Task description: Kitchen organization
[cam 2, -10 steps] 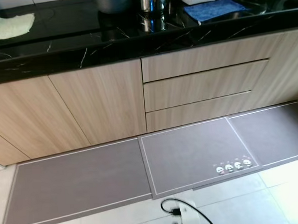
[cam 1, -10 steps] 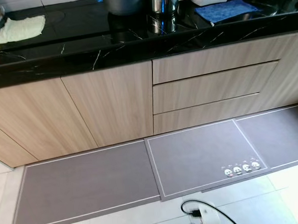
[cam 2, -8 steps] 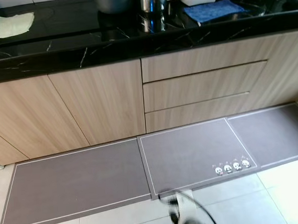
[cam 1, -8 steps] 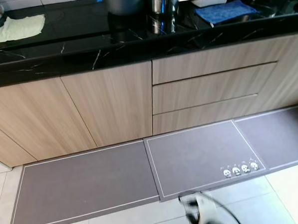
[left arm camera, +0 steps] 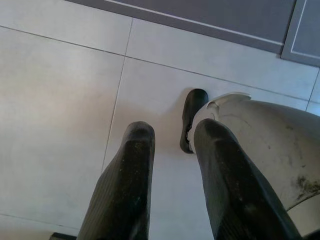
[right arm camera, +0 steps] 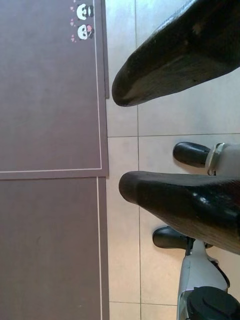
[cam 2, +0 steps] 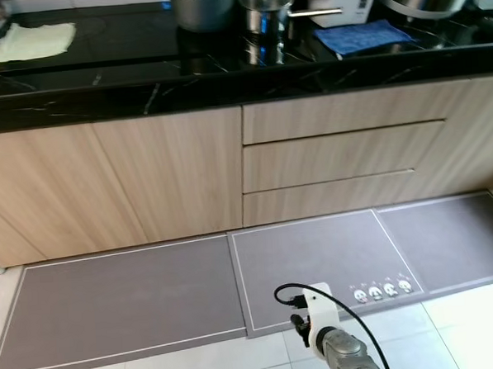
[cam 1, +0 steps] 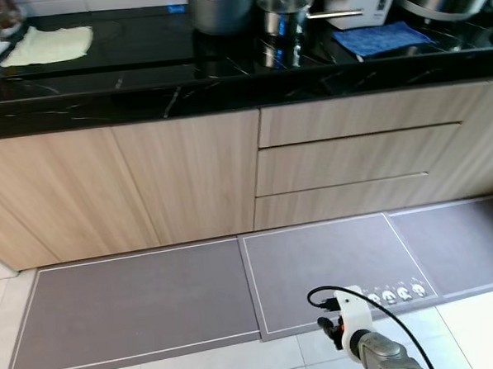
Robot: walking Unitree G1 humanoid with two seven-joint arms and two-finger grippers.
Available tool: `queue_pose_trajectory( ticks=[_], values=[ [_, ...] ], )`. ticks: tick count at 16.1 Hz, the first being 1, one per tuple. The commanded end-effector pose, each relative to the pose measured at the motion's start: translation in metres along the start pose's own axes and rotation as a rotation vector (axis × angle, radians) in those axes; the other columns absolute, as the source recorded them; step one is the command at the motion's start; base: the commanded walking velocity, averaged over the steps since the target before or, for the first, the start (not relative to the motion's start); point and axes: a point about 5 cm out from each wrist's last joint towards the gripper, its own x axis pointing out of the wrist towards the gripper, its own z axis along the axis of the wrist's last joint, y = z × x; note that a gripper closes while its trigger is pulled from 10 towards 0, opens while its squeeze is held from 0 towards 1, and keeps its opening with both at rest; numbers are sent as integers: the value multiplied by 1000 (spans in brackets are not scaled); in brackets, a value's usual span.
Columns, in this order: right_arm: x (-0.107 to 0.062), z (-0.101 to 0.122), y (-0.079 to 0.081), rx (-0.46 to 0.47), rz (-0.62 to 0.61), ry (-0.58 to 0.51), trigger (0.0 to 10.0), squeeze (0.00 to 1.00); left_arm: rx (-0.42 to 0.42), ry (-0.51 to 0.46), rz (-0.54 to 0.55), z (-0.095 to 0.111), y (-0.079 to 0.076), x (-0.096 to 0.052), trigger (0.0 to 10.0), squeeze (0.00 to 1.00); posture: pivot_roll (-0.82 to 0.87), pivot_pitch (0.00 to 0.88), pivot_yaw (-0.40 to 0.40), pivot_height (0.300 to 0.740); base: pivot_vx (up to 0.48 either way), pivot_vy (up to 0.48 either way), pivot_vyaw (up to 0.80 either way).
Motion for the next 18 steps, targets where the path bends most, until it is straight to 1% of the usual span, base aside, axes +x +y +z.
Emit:
queue_pose_trajectory(
  ticks=[1,3,6,8,10,11,12,13,15,16,17,18],
  values=[
    [-1,-8,0,9,0,27,10000,0,-15,19,-10,-7,-4,-1,10000,0,31,0,-35,740,0,0,0],
    [-2,-16,1,25,-10,42,10000,0,24,-4,-30,-3,-6,-1,10000,0,17,0,-23,740,0,0,0],
    [-6,-24,-6,22,-27,60,10000,0,37,-10,-34,-5,-8,-2,10000,0,2,0,-26,740,0,0,0],
    [-11,-32,-20,20,-59,77,10000,0,66,9,-46,-12,-11,-4,10000,0,-6,0,-23,740,0,0,0],
    [-15,-37,-30,18,-80,87,10000,0,112,32,-87,-20,-19,-5,10000,0,-26,0,-15,740,0,0,0],
    [-16,-38,-33,18,-85,87,10000,0,120,36,-98,-22,-22,-6,10000,0,-29,0,-13,740,0,0,0],
    [-17,-38,-35,28,-96,85,10000,0,112,37,-97,-22,-24,-6,10000,0,-44,0,6,740,0,0,0],
    [-17,-38,-35,44,-101,78,10000,0,105,36,-96,-20,-24,-5,10000,0,-50,0,29,740,0,0,0],
    [-15,-35,-31,63,-94,63,10000,0,130,24,-116,-15,-25,-3,10000,0,-43,0,54,740,0,0,0],
    [-14,-35,-27,75,-91,60,10000,0,144,4,-125,-9,-25,-2,10000,0,-42,0,48,740,0,0,0],
    [-13,-36,-24,73,-85,66,10000,0,142,1,-118,-8,-23,-2,10000,0,-45,0,35,740,0,0,0],
    [-13,-38,-20,55,-63,76,10000,0,135,6,-106,-7,-19,-1,10000,0,-53,0,18,740,0,0,0]
  ],
)
